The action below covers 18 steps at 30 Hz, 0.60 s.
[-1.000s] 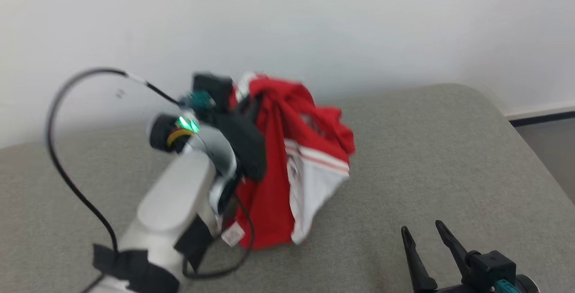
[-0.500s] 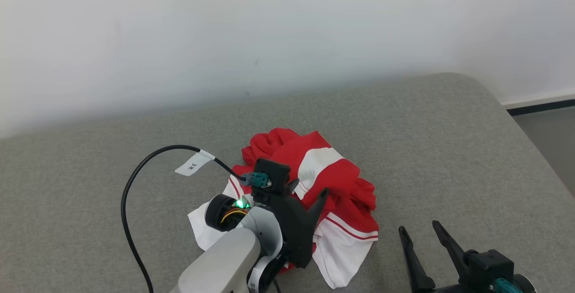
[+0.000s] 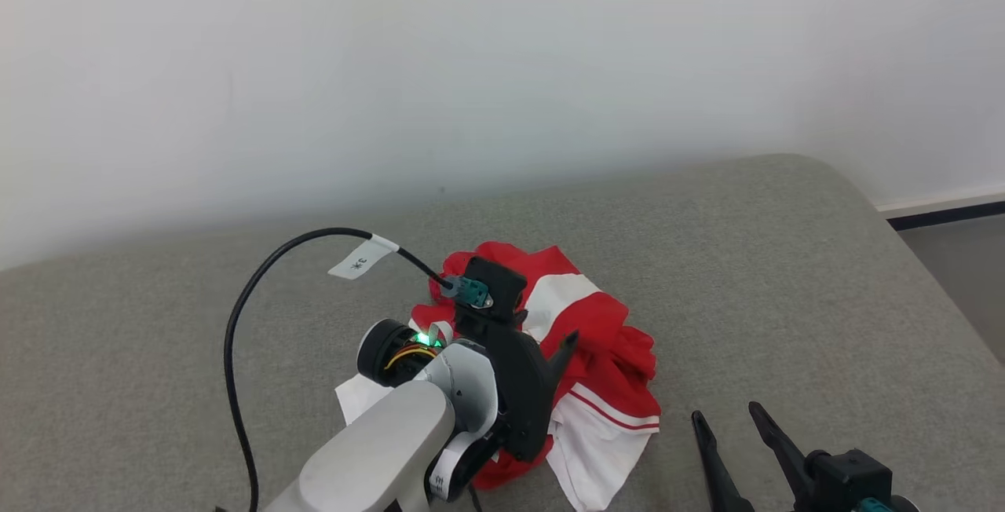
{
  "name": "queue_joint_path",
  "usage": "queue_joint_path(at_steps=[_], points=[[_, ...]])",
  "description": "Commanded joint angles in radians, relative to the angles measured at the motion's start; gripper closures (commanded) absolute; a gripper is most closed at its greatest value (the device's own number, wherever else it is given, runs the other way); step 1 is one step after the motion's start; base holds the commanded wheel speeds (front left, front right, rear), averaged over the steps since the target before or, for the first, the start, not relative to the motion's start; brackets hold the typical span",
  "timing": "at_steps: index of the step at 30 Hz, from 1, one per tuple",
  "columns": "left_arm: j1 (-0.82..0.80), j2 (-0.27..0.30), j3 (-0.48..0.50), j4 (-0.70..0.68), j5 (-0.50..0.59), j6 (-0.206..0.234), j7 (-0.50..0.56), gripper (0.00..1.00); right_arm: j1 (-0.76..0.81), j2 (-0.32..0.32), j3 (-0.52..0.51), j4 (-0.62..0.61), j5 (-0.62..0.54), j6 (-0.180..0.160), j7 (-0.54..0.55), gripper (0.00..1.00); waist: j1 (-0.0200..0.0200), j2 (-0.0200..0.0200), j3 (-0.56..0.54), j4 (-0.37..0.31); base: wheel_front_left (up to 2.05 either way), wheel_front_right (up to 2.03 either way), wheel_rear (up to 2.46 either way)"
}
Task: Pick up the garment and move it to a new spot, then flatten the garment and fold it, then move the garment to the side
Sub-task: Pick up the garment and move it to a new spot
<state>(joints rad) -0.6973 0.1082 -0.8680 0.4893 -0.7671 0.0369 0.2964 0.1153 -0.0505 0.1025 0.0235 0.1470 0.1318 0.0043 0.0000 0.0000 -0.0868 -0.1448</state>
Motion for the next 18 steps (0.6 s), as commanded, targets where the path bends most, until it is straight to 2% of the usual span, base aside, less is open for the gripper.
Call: queue_joint_path(at_steps=[1, 6, 11, 18], points=[[-0.016, 0.007, -0.009, 0.002, 0.008, 0.006, 0.026, 0.0, 0.009, 0.0, 0.0, -0.001, 0.006, -0.002, -0.004, 0.0, 0.0, 0.0, 0.0, -0.03, 0.0, 0.0, 0.0], [-0.054, 0.009, -0.011, 0.035, -0.009, 0.038, 0.123, 0.0, 0.005, 0.0, 0.003, -0.005, 0.001, -0.002, -0.002, 0.0, 0.0, 0.0, 0.016, -0.093, 0.0, 0.0, 0.0], [-0.098, 0.018, -0.018, 0.076, 0.012, 0.077, 0.172, 0.0, 0.001, 0.0, 0.006, -0.004, 0.002, -0.002, -0.004, 0.0, 0.0, 0.0, 0.038, -0.148, 0.0, 0.0, 0.0], [-0.111, 0.042, -0.03, 0.102, 0.01, 0.087, 0.223, 0.0, -0.006, 0.0, 0.005, -0.001, 0.008, -0.002, -0.011, 0.0, 0.0, 0.0, 0.054, -0.187, 0.0, 0.0, 0.0]])
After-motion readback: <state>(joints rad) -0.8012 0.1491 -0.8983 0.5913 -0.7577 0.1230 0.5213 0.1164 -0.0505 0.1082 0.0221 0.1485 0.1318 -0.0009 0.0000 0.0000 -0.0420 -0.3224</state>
